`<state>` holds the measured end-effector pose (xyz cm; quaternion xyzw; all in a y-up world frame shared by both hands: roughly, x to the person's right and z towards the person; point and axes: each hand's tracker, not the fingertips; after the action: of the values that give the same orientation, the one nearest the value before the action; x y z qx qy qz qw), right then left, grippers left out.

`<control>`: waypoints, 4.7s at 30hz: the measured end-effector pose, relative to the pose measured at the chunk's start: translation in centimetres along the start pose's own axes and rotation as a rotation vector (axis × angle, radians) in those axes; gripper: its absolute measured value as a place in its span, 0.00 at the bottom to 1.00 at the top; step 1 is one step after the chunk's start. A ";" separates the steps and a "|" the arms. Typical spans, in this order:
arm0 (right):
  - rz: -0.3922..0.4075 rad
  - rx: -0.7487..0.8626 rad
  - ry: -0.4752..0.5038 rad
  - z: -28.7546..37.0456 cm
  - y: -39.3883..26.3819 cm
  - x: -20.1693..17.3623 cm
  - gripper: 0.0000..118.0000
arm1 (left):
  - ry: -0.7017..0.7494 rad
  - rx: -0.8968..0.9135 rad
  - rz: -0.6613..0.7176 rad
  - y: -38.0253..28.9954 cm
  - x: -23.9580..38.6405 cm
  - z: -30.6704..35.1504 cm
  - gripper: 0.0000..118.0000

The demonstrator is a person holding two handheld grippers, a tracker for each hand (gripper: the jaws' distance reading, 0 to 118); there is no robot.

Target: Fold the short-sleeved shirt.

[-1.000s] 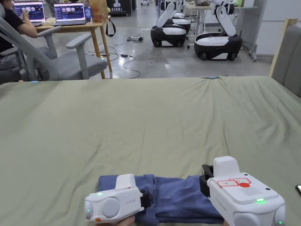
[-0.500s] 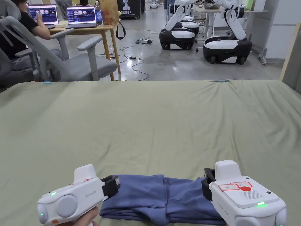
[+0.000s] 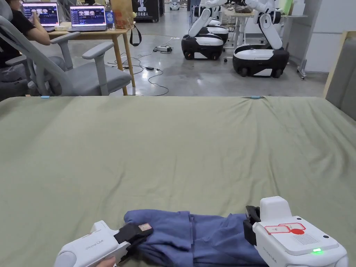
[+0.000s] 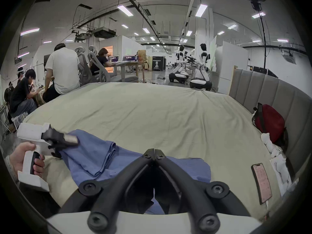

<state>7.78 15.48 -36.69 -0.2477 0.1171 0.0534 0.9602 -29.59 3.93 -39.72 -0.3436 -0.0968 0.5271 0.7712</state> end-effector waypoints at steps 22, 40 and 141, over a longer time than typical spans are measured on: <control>-0.009 -0.010 -0.078 2.1 -1.3 3.8 0.00 | 0.307 0.137 -1.424 -14.1 16.6 -3.4 0.14; -0.042 -0.004 0.000 2.1 -0.4 3.2 0.00 | 0.035 -0.031 -0.683 -7.0 14.6 -2.2 0.65; 0.097 0.178 -0.059 3.0 11.1 -6.3 0.00 | 0.306 0.500 -1.077 2.5 17.2 14.3 0.00</control>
<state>0.55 26.33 -37.65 -0.1536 0.1051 0.0965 0.9778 -31.48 25.71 -34.32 -0.1268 -0.0185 0.0149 0.9917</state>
